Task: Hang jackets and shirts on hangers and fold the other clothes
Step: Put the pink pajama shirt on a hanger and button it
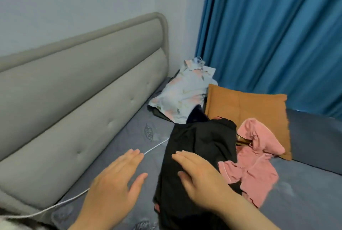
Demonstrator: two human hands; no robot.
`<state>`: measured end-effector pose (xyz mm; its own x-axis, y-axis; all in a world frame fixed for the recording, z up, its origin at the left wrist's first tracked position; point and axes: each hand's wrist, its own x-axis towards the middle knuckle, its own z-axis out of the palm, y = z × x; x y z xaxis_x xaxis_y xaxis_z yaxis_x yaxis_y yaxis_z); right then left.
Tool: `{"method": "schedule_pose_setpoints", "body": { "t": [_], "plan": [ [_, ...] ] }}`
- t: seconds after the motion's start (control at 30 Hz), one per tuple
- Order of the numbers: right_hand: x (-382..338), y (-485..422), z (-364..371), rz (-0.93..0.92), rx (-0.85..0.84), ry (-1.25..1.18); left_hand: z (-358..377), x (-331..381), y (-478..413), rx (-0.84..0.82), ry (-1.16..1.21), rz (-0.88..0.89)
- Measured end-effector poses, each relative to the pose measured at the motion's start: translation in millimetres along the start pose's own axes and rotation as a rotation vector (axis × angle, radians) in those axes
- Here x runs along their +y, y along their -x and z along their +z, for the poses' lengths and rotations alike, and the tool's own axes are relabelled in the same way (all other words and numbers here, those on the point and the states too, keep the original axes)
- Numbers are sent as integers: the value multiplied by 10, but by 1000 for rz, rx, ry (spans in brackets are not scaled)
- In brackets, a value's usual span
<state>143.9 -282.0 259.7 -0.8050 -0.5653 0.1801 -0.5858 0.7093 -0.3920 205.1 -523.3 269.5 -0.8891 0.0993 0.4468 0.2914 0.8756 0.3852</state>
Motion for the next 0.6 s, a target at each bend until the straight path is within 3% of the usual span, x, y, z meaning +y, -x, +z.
{"method": "schedule_pose_setpoints", "body": {
  "t": [0.27,0.47,0.6],
  "plan": [
    [314,982,-533,441,92,-1,572,713,-704,-233,211,251],
    [355,1617,-711,736,145,38,923,1064,-891,-388,291,265],
    [465,1831,-725,834,202,9,1133,1170,-945,-483,286,271]
  ]
}}
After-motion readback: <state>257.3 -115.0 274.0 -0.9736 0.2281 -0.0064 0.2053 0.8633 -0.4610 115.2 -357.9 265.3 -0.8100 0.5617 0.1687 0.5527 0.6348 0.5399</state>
